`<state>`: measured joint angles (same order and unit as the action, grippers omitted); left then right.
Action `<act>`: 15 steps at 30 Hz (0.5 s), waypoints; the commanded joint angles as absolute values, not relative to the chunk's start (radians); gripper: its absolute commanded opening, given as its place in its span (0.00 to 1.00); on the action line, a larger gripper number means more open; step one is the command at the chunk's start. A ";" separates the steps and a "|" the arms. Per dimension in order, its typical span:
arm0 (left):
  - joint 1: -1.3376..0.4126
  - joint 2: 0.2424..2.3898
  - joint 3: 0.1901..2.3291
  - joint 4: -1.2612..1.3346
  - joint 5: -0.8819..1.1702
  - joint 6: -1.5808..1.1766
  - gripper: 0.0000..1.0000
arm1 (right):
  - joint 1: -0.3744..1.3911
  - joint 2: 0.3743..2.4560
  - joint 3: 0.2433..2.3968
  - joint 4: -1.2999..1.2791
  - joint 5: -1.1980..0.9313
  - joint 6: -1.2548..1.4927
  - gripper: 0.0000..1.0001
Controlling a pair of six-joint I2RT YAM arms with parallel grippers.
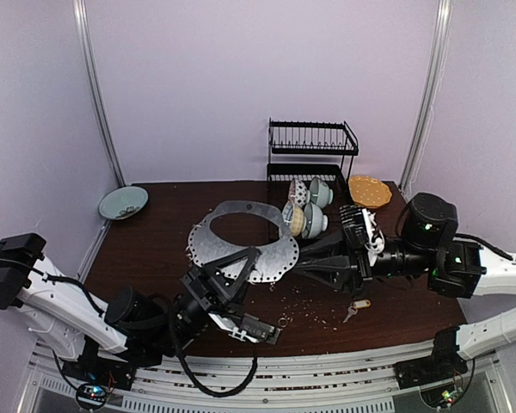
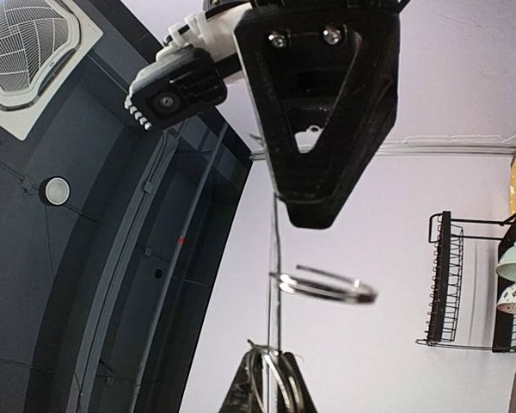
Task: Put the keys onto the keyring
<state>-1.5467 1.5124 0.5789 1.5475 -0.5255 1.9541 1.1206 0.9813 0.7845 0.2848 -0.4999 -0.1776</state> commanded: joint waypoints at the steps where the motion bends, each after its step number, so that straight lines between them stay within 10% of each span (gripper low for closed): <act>1: -1.552 1.527 0.608 1.736 -0.556 2.204 0.00 | 1.121 0.944 0.784 0.303 -0.503 -0.170 0.24; 15: -1.552 1.589 0.682 1.825 -0.606 2.178 0.00 | 1.124 1.054 0.762 0.481 -0.595 -0.019 0.36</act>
